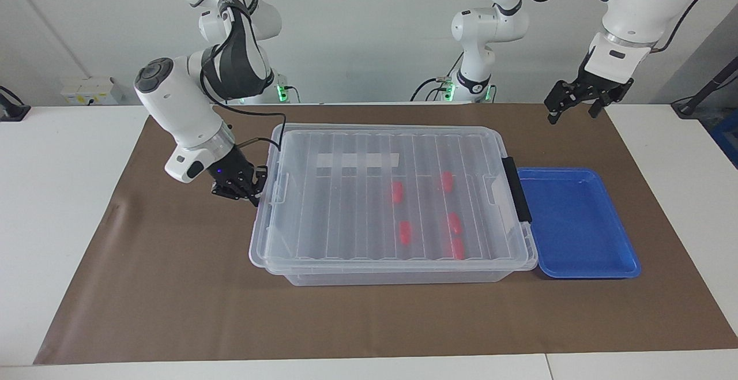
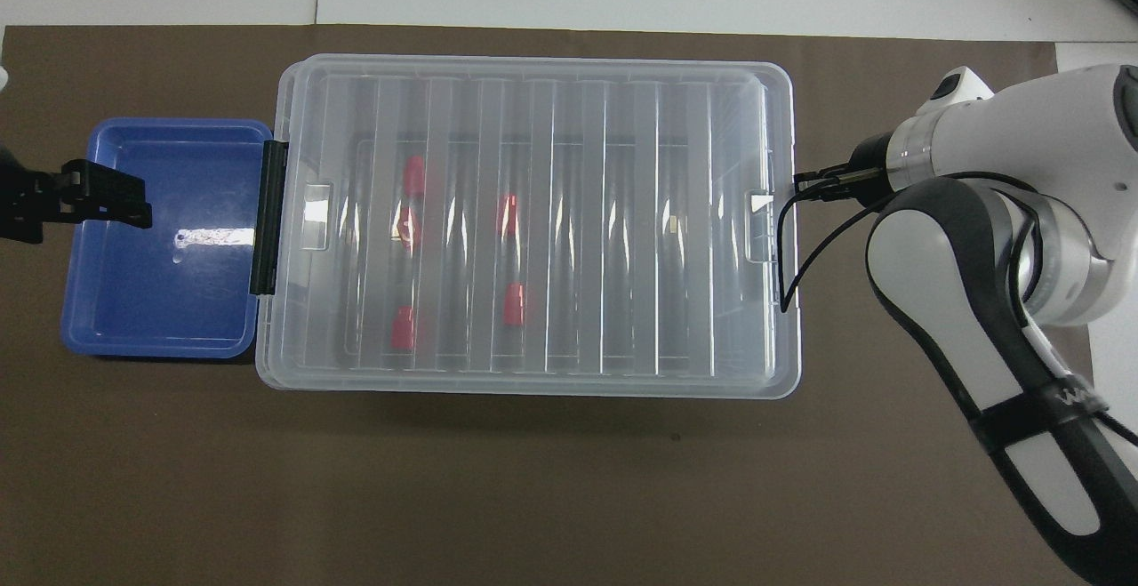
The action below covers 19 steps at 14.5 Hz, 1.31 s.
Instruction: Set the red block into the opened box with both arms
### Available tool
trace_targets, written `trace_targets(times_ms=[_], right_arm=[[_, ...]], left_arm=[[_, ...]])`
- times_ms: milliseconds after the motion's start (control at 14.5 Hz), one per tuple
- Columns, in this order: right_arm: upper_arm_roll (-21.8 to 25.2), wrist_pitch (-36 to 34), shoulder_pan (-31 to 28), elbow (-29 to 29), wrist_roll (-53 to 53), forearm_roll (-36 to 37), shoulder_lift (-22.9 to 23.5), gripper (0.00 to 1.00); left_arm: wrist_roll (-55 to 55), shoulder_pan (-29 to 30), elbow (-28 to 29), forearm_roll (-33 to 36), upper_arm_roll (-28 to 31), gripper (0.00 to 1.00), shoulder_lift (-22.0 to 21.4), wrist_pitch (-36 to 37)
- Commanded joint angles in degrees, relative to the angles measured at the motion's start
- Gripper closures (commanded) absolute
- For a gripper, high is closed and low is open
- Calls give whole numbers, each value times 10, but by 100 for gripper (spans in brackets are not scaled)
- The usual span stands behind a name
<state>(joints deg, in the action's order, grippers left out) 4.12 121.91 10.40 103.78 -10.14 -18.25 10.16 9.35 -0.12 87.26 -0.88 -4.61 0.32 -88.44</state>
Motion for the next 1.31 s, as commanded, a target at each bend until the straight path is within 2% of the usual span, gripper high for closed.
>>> trace_targets(times_ms=[0,481,550,756,825,894,1031,1238], right_arm=[[-3,4,0,5,-3,-18,-1,100],[0,3,-1,-2,-4,-4,-2,100],[2,1,-1,-2,1,9,-6,100],[4,-18,-6,-8,32,122,-26,100],[4,-36,-6,-13,70,159,-36,87],[3,-63,-6,-24,112,196,-43,64],[3,-112,-6,-43,151,226,-61,0],[4,-200,-13,-73,154,218,-95,0]], left_arm=[[-7,9,31,-25,-1,0,-19,-29],[-10,7,34,-25,-1,0,-21,-29],[-10,7,34,-25,-1,0,-21,-29],[-10,7,34,-25,-1,0,-21,-30],[-10,7,34,-25,-1,0,-21,-30],[-10,7,34,-25,-1,0,-21,-29],[-10,6,34,-25,-1,0,-21,-30],[-10,6,34,-25,-1,0,-21,-26]])
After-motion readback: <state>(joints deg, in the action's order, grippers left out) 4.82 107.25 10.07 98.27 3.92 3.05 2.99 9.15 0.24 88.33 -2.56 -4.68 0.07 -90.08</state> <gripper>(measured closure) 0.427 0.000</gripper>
